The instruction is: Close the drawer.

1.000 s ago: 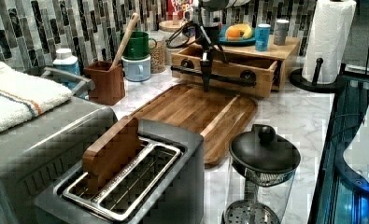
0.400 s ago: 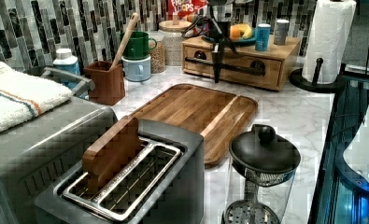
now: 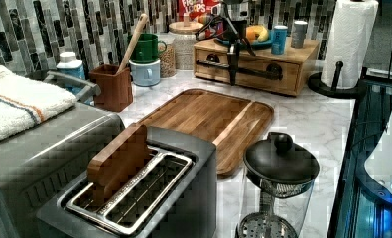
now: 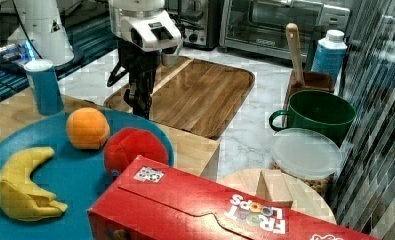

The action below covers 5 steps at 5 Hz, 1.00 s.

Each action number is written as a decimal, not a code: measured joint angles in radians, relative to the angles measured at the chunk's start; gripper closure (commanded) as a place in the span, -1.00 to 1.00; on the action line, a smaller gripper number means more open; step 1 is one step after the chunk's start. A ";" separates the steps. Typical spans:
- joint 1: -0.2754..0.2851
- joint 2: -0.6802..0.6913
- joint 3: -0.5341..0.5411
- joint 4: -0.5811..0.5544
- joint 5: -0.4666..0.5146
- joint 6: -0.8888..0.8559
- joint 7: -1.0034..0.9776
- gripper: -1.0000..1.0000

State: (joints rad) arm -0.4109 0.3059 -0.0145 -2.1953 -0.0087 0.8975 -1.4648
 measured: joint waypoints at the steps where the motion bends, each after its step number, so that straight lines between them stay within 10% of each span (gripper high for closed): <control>1: 0.000 -0.015 -0.001 -0.029 0.005 0.046 0.000 1.00; 5: -0.002 -0.017 -0.001 -0.031 0.017 0.051 0.006 1.00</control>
State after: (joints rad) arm -0.4126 0.2893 -0.0158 -2.2266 0.0087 0.9487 -1.4590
